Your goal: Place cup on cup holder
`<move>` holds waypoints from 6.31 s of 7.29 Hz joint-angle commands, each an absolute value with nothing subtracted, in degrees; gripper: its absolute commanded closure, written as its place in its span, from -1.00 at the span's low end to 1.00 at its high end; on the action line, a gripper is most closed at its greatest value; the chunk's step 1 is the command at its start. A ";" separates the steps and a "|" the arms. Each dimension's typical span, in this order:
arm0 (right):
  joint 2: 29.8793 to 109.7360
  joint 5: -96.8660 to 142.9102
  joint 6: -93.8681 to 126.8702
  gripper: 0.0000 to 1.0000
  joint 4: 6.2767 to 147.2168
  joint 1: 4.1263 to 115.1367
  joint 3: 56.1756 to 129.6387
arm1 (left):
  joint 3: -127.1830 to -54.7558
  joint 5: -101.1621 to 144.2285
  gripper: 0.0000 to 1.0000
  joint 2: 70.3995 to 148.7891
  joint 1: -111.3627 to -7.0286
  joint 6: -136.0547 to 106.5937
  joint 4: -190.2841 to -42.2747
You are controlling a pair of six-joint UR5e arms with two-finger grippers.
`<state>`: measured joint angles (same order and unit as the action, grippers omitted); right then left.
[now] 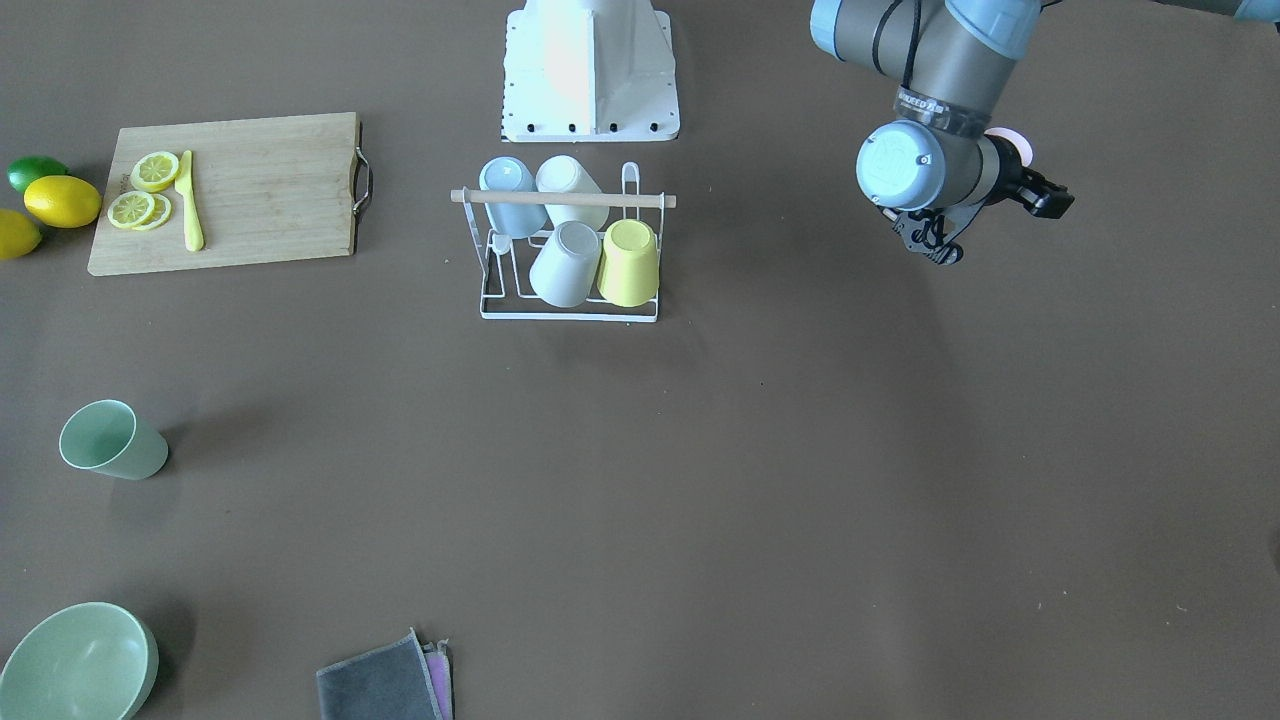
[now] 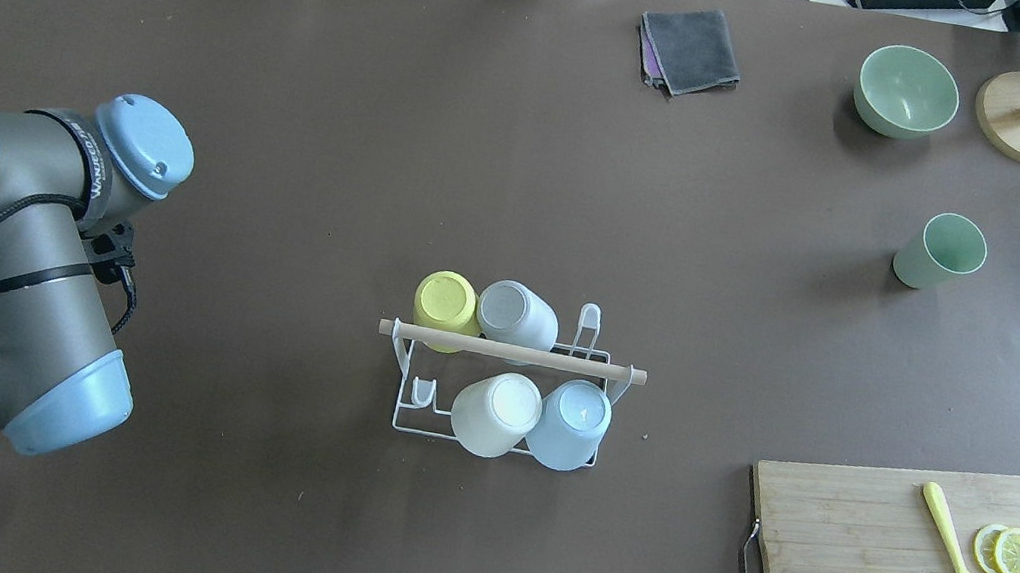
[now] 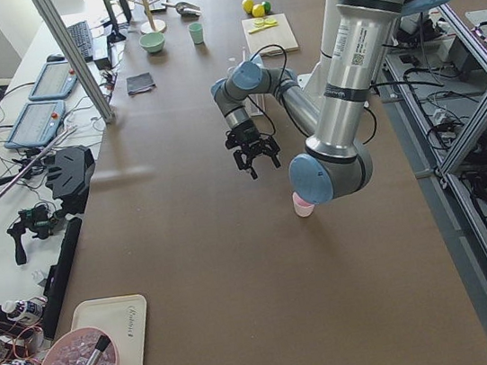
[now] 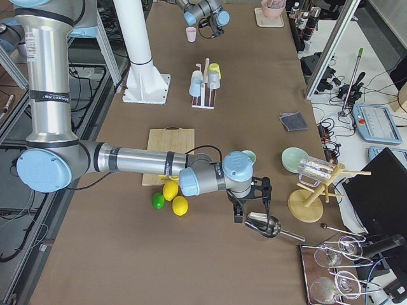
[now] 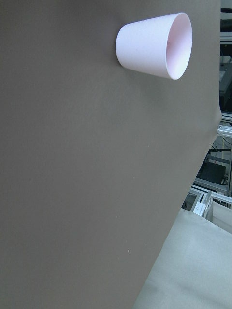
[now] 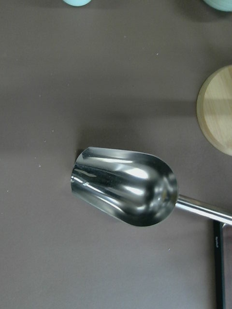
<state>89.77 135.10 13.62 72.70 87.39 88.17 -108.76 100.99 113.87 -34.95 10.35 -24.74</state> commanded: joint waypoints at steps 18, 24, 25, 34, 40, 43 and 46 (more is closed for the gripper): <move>64.60 111.89 -21.35 -0.99 116.26 56.09 98.18 | -103.01 100.72 -0.96 102.66 -21.18 10.02 -38.85; 50.20 98.97 -29.88 -1.00 122.96 53.70 78.53 | -103.62 100.72 -0.95 99.84 -21.18 8.44 -41.75; 45.92 99.31 -30.40 -1.00 123.05 53.35 69.61 | -103.62 100.72 -0.95 99.84 -21.18 8.35 -41.92; 39.20 94.24 -32.87 -0.99 125.76 48.26 53.18 | -106.70 100.72 -0.95 95.63 -20.66 5.89 -45.43; 39.64 90.26 -34.19 -0.99 126.29 47.37 50.98 | -107.14 100.72 -0.94 94.39 -20.65 5.45 -47.55; 40.34 87.72 -34.19 -0.99 127.00 46.67 50.71 | -108.28 100.72 -0.94 94.48 -20.65 5.28 -47.64; 41.39 86.14 -34.36 -0.99 126.91 46.50 50.62 | -108.19 100.81 -0.94 94.48 -20.57 4.22 -49.04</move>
